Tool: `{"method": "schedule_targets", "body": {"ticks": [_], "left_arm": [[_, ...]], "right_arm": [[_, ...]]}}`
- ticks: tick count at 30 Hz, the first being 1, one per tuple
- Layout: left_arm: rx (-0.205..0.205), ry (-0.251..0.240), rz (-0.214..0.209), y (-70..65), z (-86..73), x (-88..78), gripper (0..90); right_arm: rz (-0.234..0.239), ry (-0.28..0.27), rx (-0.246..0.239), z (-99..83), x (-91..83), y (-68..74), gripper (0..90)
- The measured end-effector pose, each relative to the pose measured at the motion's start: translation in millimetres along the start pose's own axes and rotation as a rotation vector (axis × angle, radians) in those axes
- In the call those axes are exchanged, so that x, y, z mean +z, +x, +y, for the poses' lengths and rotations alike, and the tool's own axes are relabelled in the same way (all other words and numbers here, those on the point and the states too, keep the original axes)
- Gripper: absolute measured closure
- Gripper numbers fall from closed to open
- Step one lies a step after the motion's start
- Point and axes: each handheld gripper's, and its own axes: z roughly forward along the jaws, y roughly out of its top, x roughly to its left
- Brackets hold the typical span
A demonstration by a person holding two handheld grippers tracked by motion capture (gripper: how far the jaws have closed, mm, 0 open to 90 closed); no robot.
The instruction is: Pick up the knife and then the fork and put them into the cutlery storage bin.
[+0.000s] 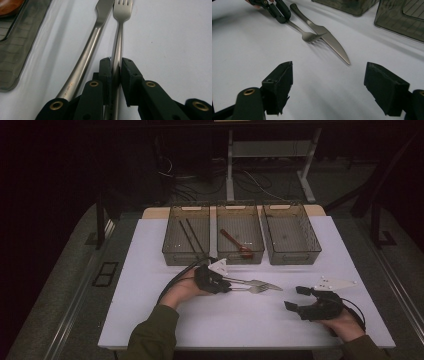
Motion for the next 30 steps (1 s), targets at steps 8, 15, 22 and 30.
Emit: {"method": "schedule_targets", "body": {"ticks": [8,15,22,30], "left_arm": [[0.013,0.149,0.0,0.7,24.4,5.4,71.6],[0.014,0.178,-0.016,-1.6,35.5,12.8,72.8],[0.034,0.248,-0.015,-2.3,44.9,16.8,81.6],[0.027,0.253,-0.006,-4.2,46.4,17.3,83.1]], "right_arm": [[-0.002,0.01,-0.001,-0.4,0.1,0.3,23.5],[-0.001,0.008,-0.002,-0.3,-0.8,-0.5,23.5],[0.001,0.009,-0.005,-0.2,-0.5,0.3,23.5],[-0.002,0.004,-0.001,0.4,-1.4,-1.2,23.5]]}}
